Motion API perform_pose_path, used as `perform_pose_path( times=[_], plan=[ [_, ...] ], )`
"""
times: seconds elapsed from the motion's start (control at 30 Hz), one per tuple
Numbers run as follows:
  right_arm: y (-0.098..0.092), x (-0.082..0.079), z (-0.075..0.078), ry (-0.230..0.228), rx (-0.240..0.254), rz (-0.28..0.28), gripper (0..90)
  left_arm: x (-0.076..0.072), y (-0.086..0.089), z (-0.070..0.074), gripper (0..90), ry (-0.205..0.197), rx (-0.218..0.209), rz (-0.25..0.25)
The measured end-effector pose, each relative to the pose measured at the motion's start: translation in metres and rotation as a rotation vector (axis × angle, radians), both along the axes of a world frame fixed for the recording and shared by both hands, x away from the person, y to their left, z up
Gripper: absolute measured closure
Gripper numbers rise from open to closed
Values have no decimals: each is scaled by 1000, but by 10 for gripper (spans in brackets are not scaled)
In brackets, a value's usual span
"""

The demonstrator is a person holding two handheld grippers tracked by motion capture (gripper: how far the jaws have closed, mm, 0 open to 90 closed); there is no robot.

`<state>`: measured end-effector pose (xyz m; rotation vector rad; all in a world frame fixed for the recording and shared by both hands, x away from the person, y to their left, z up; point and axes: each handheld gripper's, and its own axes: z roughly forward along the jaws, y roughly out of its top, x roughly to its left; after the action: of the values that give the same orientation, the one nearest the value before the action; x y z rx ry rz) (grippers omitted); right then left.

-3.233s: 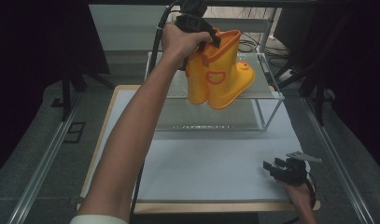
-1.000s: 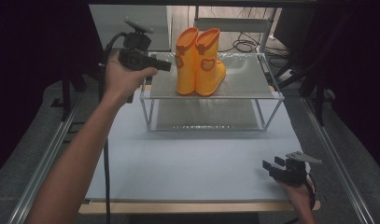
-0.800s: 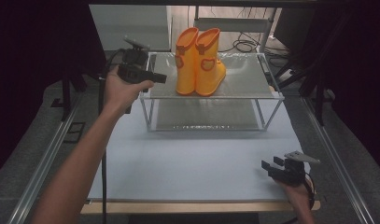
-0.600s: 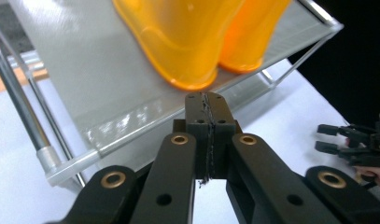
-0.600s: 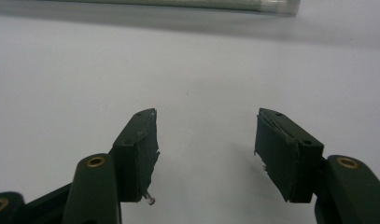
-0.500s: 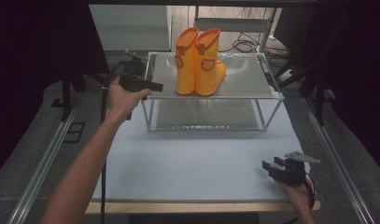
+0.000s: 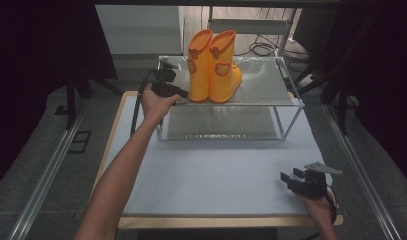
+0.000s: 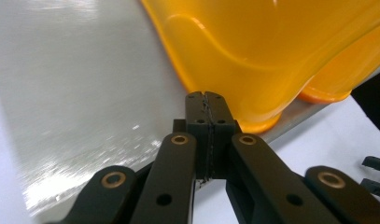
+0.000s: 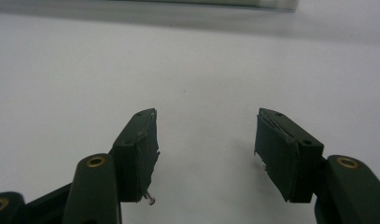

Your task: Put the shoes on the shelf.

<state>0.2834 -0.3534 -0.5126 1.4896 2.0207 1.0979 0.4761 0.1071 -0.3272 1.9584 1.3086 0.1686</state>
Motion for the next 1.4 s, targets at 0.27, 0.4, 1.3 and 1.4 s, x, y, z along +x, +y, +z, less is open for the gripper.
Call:
perform_pose_path(
  times=[0.27,0.4,1.3,1.4],
  plan=[
    [0,0,1,1,15,-9,388,-1,-4,-1,898,3,-37,-13],
    [4,0,2,-3,13,1,388,-2,-17,1,898,8,-50,-59],
    [6,-1,5,-11,23,12,388,-7,-30,5,775,-22,-85,-97],
    [5,-1,5,-12,23,9,387,-13,-26,10,701,-38,-83,-103]
  ],
)
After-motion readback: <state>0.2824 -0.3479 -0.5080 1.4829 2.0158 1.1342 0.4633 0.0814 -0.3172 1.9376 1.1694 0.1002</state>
